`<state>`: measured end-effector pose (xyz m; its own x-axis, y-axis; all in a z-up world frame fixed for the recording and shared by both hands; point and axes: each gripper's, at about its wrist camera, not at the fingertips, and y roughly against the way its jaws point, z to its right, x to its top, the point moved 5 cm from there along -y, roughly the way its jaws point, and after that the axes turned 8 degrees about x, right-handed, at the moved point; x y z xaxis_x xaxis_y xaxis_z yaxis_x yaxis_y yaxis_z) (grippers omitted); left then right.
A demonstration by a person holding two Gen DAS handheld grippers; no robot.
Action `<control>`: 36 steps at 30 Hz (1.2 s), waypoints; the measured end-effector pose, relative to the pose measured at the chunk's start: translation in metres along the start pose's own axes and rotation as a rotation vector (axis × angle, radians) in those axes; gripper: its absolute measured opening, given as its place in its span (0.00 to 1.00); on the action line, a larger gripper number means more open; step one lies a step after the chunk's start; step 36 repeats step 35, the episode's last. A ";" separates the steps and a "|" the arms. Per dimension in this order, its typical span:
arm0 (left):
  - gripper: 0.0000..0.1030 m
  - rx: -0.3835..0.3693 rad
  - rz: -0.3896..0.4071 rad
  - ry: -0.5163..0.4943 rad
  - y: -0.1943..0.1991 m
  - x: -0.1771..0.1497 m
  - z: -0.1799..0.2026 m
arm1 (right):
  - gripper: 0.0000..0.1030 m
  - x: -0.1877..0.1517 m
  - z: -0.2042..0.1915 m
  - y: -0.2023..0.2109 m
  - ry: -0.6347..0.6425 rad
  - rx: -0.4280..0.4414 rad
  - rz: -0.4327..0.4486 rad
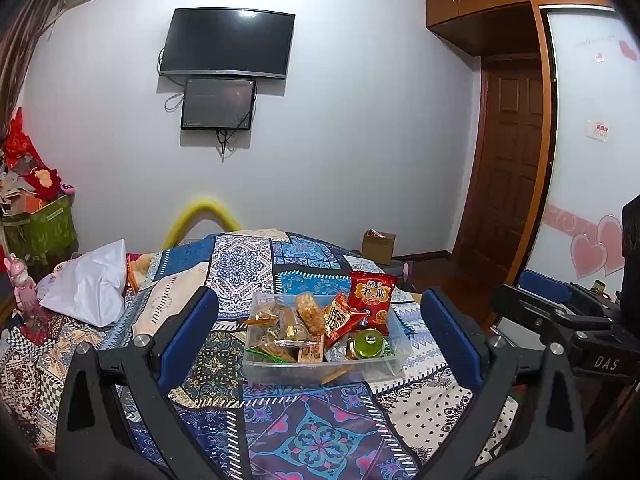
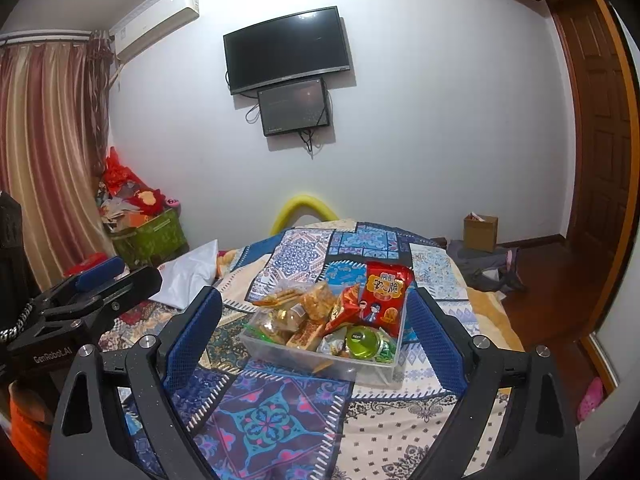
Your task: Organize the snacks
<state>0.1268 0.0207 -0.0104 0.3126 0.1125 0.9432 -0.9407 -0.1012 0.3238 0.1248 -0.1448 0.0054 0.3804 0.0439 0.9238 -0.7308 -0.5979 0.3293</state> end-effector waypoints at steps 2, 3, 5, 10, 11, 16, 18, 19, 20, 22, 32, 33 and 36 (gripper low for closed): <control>0.99 -0.002 0.001 -0.001 0.000 0.000 0.000 | 0.90 0.000 0.000 0.000 -0.001 0.000 0.000; 0.99 -0.002 0.001 -0.001 0.000 -0.001 0.000 | 0.90 0.000 0.000 0.000 -0.001 0.000 0.000; 0.99 0.003 -0.002 0.001 0.000 -0.001 0.000 | 0.90 0.000 0.000 0.001 0.001 0.001 -0.004; 0.99 -0.003 -0.008 0.006 -0.001 -0.002 0.000 | 0.90 0.000 0.000 0.001 0.001 0.001 -0.003; 0.99 -0.004 -0.007 0.006 0.000 -0.001 0.000 | 0.90 0.000 0.000 0.002 0.002 0.000 -0.002; 0.99 -0.003 -0.004 0.001 0.001 -0.001 0.001 | 0.90 0.000 0.001 0.002 0.002 -0.004 0.001; 0.99 -0.001 -0.004 -0.004 0.001 -0.002 0.002 | 0.90 0.000 0.001 0.002 0.004 -0.005 0.000; 0.99 0.000 -0.004 -0.006 0.001 -0.002 0.002 | 0.90 0.001 0.001 0.003 0.006 -0.007 0.000; 0.99 0.000 -0.004 -0.006 0.001 -0.002 0.002 | 0.90 0.001 0.001 0.003 0.006 -0.007 0.001; 0.99 0.000 -0.004 -0.007 0.001 -0.002 0.003 | 0.90 0.002 0.001 0.004 0.009 -0.013 0.003; 0.99 -0.018 -0.001 -0.014 0.003 -0.002 0.004 | 0.90 0.004 0.001 0.006 0.022 -0.030 0.005; 0.99 -0.017 -0.002 -0.014 0.003 -0.002 0.004 | 0.90 0.004 0.001 0.006 0.022 -0.030 0.005; 0.99 -0.024 -0.004 -0.013 0.003 -0.003 0.004 | 0.90 0.004 0.001 0.006 0.023 -0.031 0.006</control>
